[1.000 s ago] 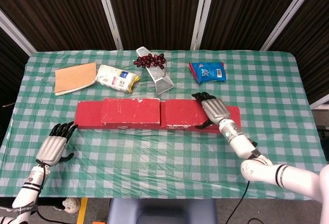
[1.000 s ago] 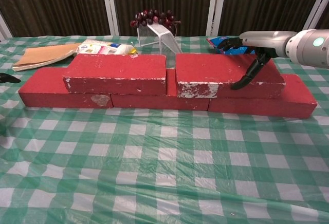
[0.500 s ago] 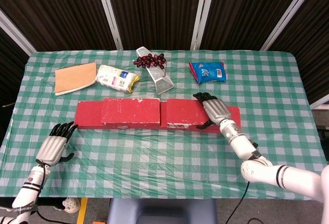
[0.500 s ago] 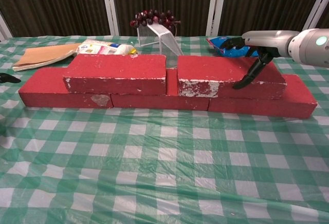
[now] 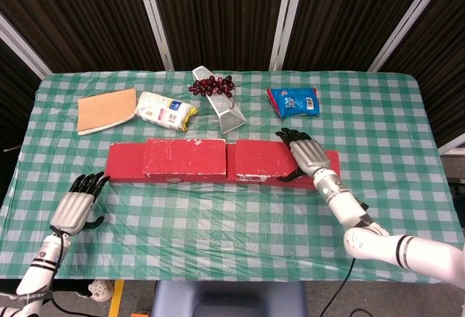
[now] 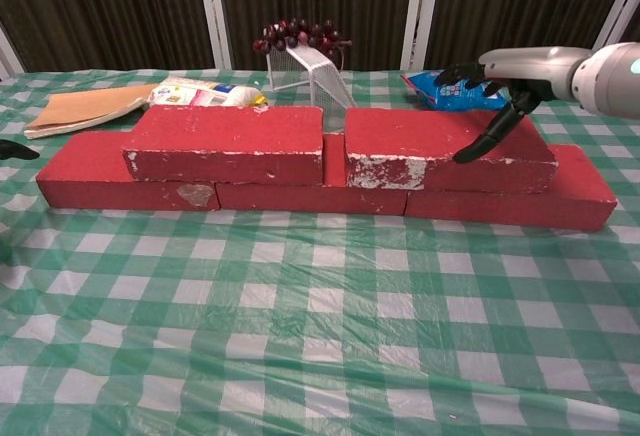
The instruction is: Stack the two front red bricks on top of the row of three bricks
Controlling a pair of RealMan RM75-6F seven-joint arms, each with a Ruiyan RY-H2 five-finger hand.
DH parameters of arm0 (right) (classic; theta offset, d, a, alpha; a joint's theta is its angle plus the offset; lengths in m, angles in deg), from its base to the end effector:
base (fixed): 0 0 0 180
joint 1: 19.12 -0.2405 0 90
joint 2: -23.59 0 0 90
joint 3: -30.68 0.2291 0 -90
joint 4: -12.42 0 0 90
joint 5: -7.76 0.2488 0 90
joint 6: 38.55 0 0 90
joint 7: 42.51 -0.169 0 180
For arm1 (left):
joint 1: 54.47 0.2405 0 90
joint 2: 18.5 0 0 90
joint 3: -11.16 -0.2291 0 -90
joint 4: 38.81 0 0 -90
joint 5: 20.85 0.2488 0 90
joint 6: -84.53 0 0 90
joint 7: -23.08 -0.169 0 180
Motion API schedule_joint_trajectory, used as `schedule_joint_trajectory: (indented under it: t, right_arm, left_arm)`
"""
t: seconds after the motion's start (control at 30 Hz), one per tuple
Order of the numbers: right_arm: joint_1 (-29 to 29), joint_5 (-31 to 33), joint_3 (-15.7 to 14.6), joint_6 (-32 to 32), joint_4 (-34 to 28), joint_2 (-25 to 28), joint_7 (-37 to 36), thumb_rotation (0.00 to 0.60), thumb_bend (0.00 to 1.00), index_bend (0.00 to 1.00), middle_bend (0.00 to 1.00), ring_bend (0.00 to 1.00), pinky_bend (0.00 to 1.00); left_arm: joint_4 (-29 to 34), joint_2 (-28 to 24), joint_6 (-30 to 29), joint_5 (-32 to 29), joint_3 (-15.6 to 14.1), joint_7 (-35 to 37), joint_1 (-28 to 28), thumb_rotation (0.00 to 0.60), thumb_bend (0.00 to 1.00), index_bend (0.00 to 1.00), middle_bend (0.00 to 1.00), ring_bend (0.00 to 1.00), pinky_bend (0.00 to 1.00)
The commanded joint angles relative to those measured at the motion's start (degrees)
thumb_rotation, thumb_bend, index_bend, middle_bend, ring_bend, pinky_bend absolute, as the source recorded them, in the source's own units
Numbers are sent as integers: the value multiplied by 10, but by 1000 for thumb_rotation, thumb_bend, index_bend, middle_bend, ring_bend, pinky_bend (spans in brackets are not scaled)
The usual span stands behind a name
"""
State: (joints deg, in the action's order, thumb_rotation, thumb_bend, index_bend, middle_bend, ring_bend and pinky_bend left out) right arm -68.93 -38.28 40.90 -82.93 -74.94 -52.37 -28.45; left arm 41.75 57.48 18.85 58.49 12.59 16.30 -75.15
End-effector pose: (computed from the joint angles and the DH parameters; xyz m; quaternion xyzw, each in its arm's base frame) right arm -0.1458 -0.4029 -0.0141 0.7102 -0.4686 0.3159 0.4198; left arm -0.2940 0.2809 0.0190 -0.7028 -0.3880 -0.3026 0.5138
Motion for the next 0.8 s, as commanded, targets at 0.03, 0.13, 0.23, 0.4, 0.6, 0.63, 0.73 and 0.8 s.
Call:
schedule_joint_trajectory:
  t: [0.03, 0.13, 0.23, 0.4, 0.6, 0.63, 0.73, 0.8]
  right_arm:
    - [14, -23, 1, -15, -12, 13, -15, 546, 42, 0, 97, 7, 176]
    - [62, -88, -21, -76, -25, 53, -27, 537, 43, 0, 84, 0, 143]
    - [96, -146, -47, -100, -18, 78, -49, 536, 43, 61, 83, 0, 127]
    - [133, -195, -78, -108, 14, 93, -79, 521, 110, 209, 83, 0, 109]
    - [147, -218, -93, -84, 49, 83, -104, 495, 201, 300, 83, 0, 107]
    - [147, -221, -92, -81, 52, 80, -108, 495, 203, 311, 83, 0, 107]
    - [146, -229, -90, -67, 58, 71, -120, 490, 208, 341, 83, 0, 108]
    - [143, -235, -89, -59, 58, 68, -122, 489, 210, 356, 83, 0, 107]
  left_arm:
    - [0, 0, -1, 1, 0, 0, 0, 600, 258, 0, 0, 0, 28]
    - [3, -1, -6, 3, -1, -2, 2, 600, 257, 0, 0, 0, 29]
    - [3, 0, -6, 2, 0, -5, 2, 600, 258, 0, 0, 0, 29]
    - [4, 3, -4, -1, 0, -13, 2, 600, 258, 0, 0, 0, 29]
    - [3, 6, 0, -5, 1, -20, 1, 600, 257, 0, 0, 0, 29]
    - [3, 6, 1, -6, 1, -21, 0, 600, 257, 0, 0, 0, 30]
    - [3, 6, 3, -7, 1, -20, 0, 600, 258, 0, 0, 0, 29]
    - [3, 6, 4, -7, 1, -20, 0, 600, 257, 0, 0, 0, 30]
